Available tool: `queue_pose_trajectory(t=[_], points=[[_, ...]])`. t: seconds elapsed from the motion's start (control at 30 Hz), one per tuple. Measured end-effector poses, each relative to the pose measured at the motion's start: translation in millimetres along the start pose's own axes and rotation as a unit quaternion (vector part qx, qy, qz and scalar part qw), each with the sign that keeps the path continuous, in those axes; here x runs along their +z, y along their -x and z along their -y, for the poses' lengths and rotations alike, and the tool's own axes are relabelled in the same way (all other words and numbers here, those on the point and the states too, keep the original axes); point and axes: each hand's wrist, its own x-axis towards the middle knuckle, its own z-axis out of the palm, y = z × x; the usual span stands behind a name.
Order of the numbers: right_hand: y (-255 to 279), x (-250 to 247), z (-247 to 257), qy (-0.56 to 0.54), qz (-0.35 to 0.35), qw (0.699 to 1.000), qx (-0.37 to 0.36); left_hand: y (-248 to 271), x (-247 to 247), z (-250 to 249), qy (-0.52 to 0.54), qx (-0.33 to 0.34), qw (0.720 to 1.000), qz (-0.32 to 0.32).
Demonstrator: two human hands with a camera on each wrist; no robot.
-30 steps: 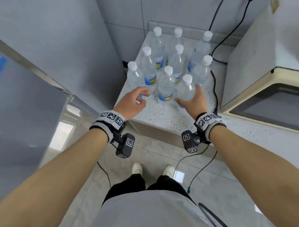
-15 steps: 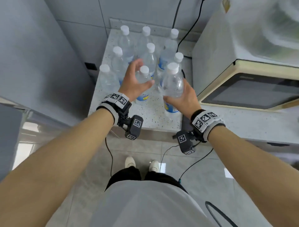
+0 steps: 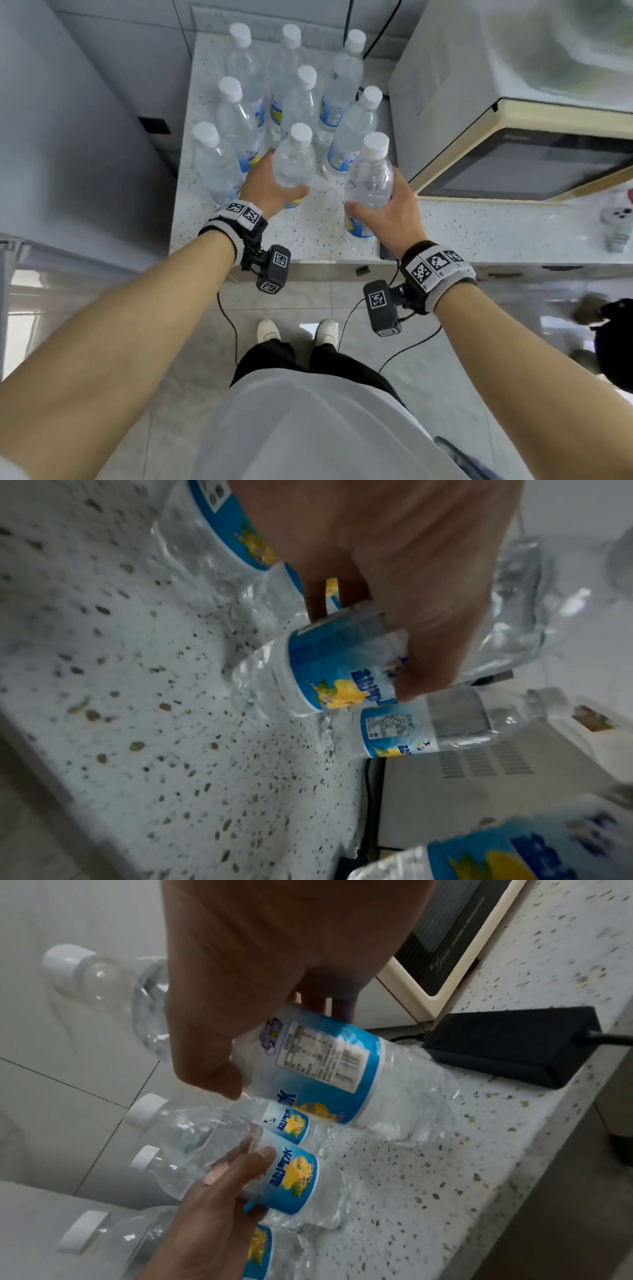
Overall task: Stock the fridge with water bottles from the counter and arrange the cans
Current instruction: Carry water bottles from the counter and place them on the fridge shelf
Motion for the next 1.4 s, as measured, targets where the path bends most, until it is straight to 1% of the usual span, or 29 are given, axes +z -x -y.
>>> queue_pose_trajectory(t=[0.13, 0.23, 0.33, 0.4, 0.47, 0.53, 0.63, 0.77, 0.9, 1.0, 1.07, 1.1, 1.17, 1.23, 1.33, 1.4], points=[[-5, 10, 11, -0.027, 0.022, 0.999, -0.019, 31, -16, -10, 0.068, -0.014, 0.997, -0.025], [-6, 22, 20, -0.053, 0.066, 0.995, -0.044, 61, -28, -15, 0.099, -0.024, 0.994, -0.048], [-3, 39, 40, -0.065, 0.130, 0.987, -0.073, 97, -43, -17, 0.130, -0.068, 0.983, -0.110], [4, 52, 50, -0.074, 0.179, 0.976, -0.098, 123, -50, -16, 0.130, -0.098, 0.974, -0.158], [16, 64, 55, -0.080, 0.225, 0.963, -0.125, 153, -55, -9, 0.111, -0.132, 0.960, -0.219], [31, 78, 54, -0.090, 0.276, 0.946, -0.147, 189, -58, -1, 0.107, -0.164, 0.942, -0.274], [61, 99, 51, -0.107, 0.342, 0.919, -0.162, 248, -56, 10, 0.119, -0.211, 0.910, -0.335], [116, 127, 57, -0.096, 0.426, 0.879, -0.190, 325, -50, 29, 0.146, -0.255, 0.859, -0.419], [180, 156, 74, -0.067, 0.519, 0.817, -0.242, 402, -51, 46, 0.153, -0.279, 0.797, -0.514], [232, 180, 94, -0.048, 0.561, 0.770, -0.301, 461, -62, 54, 0.168, -0.292, 0.748, -0.573], [276, 200, 110, -0.032, 0.595, 0.739, -0.316, 507, -71, 63, 0.169, -0.299, 0.716, -0.607], [283, 205, 114, -0.031, 0.601, 0.735, -0.314, 514, -74, 65, 0.166, -0.297, 0.714, -0.612], [326, 226, 125, -0.027, 0.621, 0.712, -0.328, 557, -83, 77, 0.174, -0.293, 0.688, -0.641], [368, 246, 136, -0.026, 0.632, 0.696, -0.339, 599, -95, 91, 0.176, -0.295, 0.664, -0.664], [434, 276, 153, -0.012, 0.653, 0.667, -0.359, 660, -115, 116, 0.186, -0.293, 0.641, -0.684], [474, 298, 162, -0.008, 0.659, 0.657, -0.366, 698, -130, 132, 0.185, -0.291, 0.630, -0.696]])
